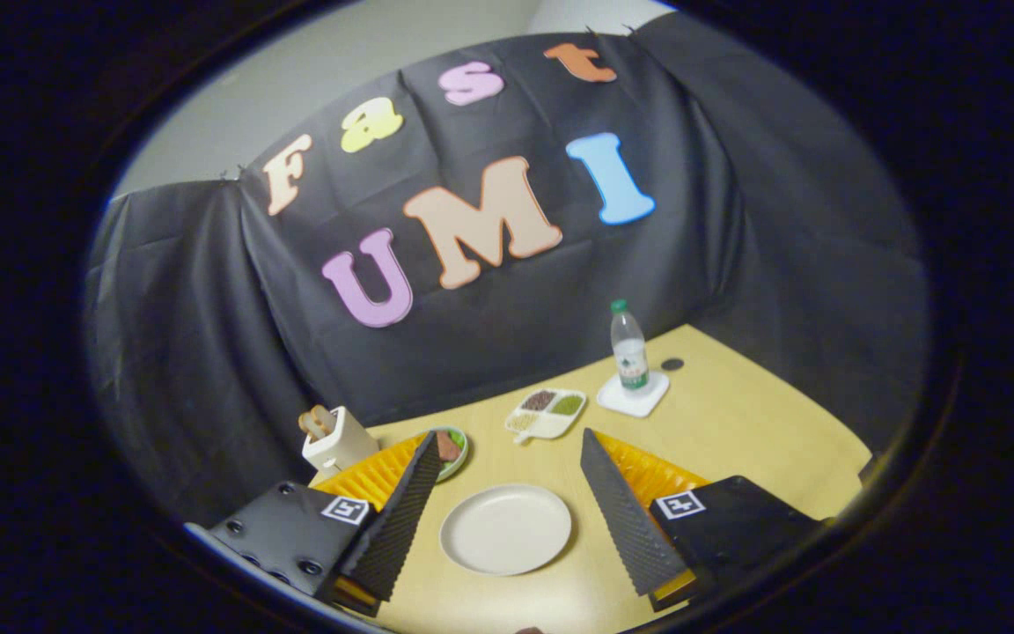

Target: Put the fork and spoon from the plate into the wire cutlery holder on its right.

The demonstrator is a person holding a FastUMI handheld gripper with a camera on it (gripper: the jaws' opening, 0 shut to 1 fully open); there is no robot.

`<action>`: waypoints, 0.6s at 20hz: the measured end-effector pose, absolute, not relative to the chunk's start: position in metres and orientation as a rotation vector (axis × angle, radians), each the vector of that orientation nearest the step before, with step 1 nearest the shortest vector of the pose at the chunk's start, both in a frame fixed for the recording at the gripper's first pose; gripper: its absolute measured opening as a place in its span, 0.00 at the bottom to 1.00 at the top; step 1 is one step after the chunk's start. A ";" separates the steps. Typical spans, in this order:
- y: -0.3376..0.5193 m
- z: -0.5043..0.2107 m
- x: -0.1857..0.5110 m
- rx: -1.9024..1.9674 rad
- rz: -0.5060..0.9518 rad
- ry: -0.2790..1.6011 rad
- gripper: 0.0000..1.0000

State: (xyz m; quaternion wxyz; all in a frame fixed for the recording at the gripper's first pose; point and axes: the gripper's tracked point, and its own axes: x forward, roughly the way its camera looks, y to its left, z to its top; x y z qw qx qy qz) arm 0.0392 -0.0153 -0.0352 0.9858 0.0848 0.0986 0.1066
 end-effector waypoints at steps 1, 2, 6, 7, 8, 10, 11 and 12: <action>-0.011 -0.030 0.034 0.159 0.227 0.160 1.00; -0.008 -0.027 0.029 0.152 0.238 0.128 1.00; 0.008 -0.021 0.017 0.124 0.254 0.014 1.00; 0.009 -0.018 0.010 0.097 0.245 -0.004 1.00; 0.009 -0.018 0.008 0.067 0.236 -0.020 1.00; 0.012 -0.018 0.003 0.016 0.225 -0.042 1.00; 0.013 -0.019 0.002 -0.004 0.220 -0.046 1.00; 0.013 -0.020 0.000 -0.019 0.215 -0.047 1.00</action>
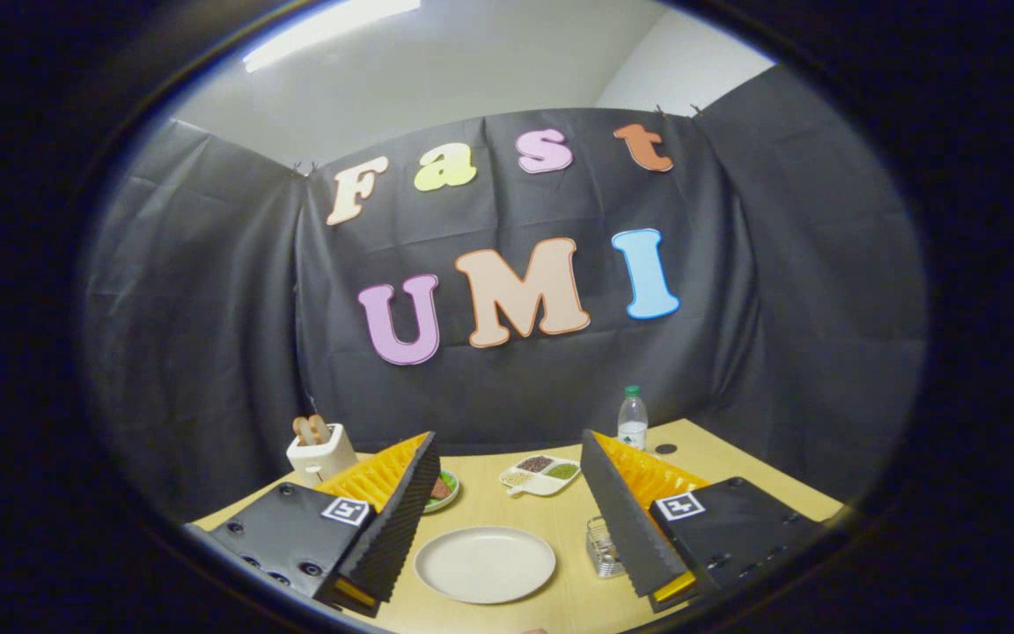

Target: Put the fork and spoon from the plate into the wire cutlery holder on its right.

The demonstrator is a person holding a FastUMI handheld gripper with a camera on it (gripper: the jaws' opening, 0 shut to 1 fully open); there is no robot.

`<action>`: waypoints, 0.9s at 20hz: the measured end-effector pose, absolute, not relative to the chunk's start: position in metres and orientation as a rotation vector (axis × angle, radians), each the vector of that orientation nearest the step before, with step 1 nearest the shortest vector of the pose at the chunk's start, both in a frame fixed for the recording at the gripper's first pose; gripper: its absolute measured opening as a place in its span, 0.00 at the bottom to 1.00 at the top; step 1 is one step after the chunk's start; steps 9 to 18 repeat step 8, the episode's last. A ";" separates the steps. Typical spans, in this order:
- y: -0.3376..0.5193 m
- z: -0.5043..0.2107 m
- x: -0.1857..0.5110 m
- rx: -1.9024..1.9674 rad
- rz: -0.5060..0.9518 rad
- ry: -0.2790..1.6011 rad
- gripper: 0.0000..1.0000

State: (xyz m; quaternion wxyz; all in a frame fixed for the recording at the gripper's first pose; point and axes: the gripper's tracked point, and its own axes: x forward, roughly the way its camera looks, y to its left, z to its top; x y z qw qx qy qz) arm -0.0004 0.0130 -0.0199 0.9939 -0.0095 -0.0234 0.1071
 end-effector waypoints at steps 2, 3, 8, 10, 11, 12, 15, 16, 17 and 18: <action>0.013 -0.022 -0.001 -0.036 0.200 -0.054 1.00; 0.011 -0.022 -0.001 -0.041 0.192 -0.056 1.00; -0.007 -0.026 0.001 -0.073 0.115 -0.062 1.00; -0.007 -0.026 0.001 -0.073 0.115 -0.062 1.00; -0.007 -0.026 0.001 -0.073 0.115 -0.062 1.00; -0.007 -0.026 0.001 -0.073 0.115 -0.062 1.00; -0.007 -0.026 0.001 -0.073 0.115 -0.062 1.00; -0.007 -0.026 0.001 -0.073 0.115 -0.062 1.00; -0.007 -0.026 0.001 -0.073 0.115 -0.062 1.00; -0.007 -0.026 0.001 -0.073 0.115 -0.062 1.00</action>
